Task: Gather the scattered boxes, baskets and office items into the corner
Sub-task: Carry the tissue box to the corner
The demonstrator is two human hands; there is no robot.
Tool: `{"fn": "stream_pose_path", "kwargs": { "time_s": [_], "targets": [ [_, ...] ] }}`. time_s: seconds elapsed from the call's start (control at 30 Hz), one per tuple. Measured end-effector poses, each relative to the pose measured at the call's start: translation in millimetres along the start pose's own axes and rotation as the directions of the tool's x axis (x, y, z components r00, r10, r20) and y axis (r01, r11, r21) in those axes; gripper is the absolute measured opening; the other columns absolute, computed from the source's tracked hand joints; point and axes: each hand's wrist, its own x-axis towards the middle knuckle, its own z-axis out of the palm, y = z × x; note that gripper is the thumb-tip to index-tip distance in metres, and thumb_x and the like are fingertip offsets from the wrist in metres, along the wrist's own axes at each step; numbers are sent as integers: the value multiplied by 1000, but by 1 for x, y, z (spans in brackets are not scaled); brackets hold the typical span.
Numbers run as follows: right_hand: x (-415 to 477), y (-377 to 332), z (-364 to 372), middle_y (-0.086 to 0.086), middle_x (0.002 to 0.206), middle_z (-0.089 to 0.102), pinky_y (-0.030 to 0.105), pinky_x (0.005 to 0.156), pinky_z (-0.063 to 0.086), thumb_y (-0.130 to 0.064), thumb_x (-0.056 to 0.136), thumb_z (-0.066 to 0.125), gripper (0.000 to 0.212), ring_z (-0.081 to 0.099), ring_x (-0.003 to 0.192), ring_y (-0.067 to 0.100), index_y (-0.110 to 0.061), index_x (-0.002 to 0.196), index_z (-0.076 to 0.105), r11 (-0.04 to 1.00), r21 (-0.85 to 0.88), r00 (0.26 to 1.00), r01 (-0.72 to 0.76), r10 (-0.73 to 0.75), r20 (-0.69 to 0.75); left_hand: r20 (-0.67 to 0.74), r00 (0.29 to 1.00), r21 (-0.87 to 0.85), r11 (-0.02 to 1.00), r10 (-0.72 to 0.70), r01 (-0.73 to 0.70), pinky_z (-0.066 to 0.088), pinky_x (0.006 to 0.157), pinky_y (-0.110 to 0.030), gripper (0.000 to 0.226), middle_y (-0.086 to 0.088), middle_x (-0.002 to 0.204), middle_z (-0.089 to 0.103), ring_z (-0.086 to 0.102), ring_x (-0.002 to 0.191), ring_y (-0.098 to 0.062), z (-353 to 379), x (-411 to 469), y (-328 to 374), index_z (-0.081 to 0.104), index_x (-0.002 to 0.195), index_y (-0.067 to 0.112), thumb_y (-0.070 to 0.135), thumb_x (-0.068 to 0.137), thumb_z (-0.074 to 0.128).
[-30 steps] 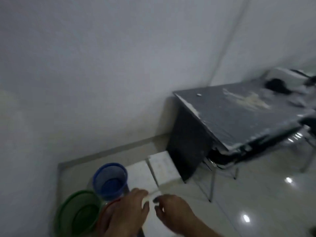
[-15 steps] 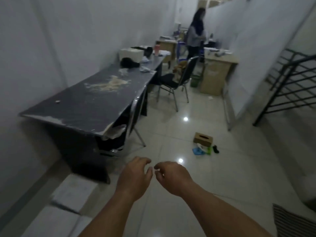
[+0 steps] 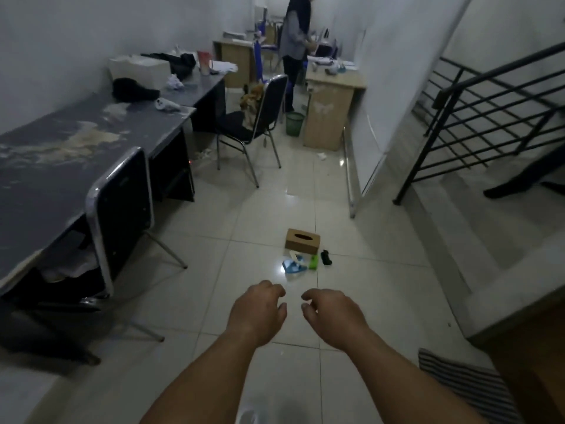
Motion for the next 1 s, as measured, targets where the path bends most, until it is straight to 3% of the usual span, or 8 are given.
{"fn": "stream_pose_path", "kwargs": {
  "time_s": [0.3,0.53,0.87,1.0],
  "targets": [
    [151,48,-17,-5,122,64,35,88,52,-48,93,46,40,60,106,18,-35,129,56,991,16,988,-135,133,72,162,987,128,991,14,-35,50,90,-34,38,4,125,55,54,110,-17,14,173,-22,54,129,28,42,94,51],
    [286,62,-42,1,127,61,34,91,49,-45,93,48,42,58,110,23,-36,134,52,963,59,947,-264,247,204,371,921,284,930,117,-232,49,91,-36,42,-1,127,53,53,110,-20,-17,326,-58,48,135,25,41,96,48],
    [475,138,-63,8,137,53,30,90,44,-41,95,49,43,54,116,27,-30,136,51,948,106,924,-302,263,276,473,870,250,925,142,-287,52,86,-37,33,-1,119,59,58,101,-20,41,530,-43,58,123,23,37,93,52],
    [568,192,-65,10,131,56,26,82,43,-36,96,52,40,57,113,26,-23,134,54,956,100,894,-277,218,390,508,857,200,955,89,-217,50,90,-35,37,-1,125,57,56,108,-21,81,619,-35,55,127,24,38,93,53]
  ]
}}
